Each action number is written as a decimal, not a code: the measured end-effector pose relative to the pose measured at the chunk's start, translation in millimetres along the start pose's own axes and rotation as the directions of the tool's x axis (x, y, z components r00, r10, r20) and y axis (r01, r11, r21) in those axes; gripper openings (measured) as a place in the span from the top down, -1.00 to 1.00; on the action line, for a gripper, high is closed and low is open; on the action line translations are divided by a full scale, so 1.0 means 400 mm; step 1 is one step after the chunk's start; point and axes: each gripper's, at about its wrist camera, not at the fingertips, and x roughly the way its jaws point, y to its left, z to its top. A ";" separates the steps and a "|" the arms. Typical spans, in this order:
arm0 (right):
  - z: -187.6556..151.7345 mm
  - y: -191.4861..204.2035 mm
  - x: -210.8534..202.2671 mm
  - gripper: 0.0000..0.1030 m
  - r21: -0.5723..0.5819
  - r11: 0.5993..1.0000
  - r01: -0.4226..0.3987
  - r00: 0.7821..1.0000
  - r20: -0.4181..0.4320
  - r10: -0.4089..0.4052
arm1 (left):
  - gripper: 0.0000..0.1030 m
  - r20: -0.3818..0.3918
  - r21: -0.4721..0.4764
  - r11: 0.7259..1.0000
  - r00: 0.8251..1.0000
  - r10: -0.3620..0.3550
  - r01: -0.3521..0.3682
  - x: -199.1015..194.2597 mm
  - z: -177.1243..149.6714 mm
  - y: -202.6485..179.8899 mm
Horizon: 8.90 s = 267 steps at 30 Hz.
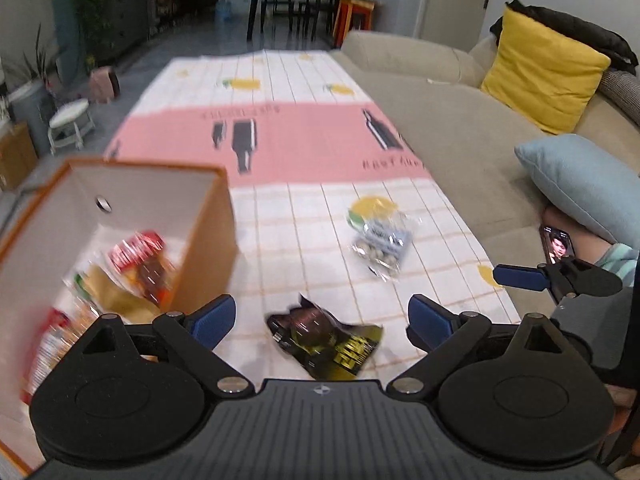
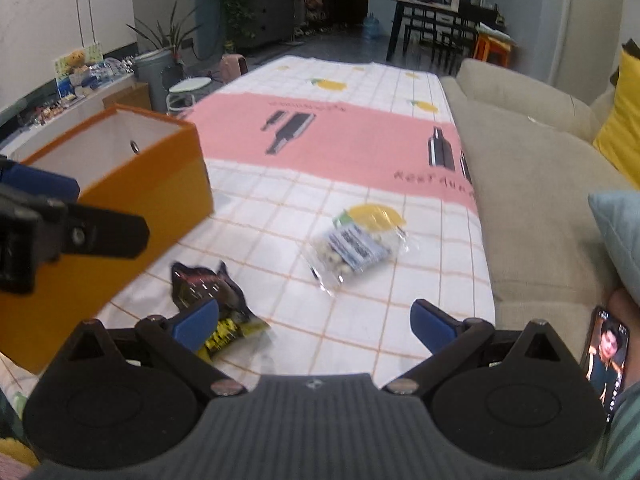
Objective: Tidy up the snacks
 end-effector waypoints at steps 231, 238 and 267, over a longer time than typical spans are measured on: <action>0.361 0.409 -0.115 -0.84 -0.250 0.953 -0.171 0.942 0.242 0.233 | -0.72 0.244 -0.043 0.927 0.896 0.370 -0.372 -0.322 0.129 0.359; 0.288 0.386 -0.247 -0.92 -0.146 0.964 -0.222 0.913 0.315 0.258 | -0.72 0.381 -0.036 0.874 0.802 0.461 -0.485 -0.399 0.063 0.275; 0.065 0.359 -0.271 -0.92 -0.071 0.976 -0.205 0.958 0.191 0.216 | -0.85 0.148 -0.113 0.879 0.867 0.476 -0.463 -0.367 -0.111 0.246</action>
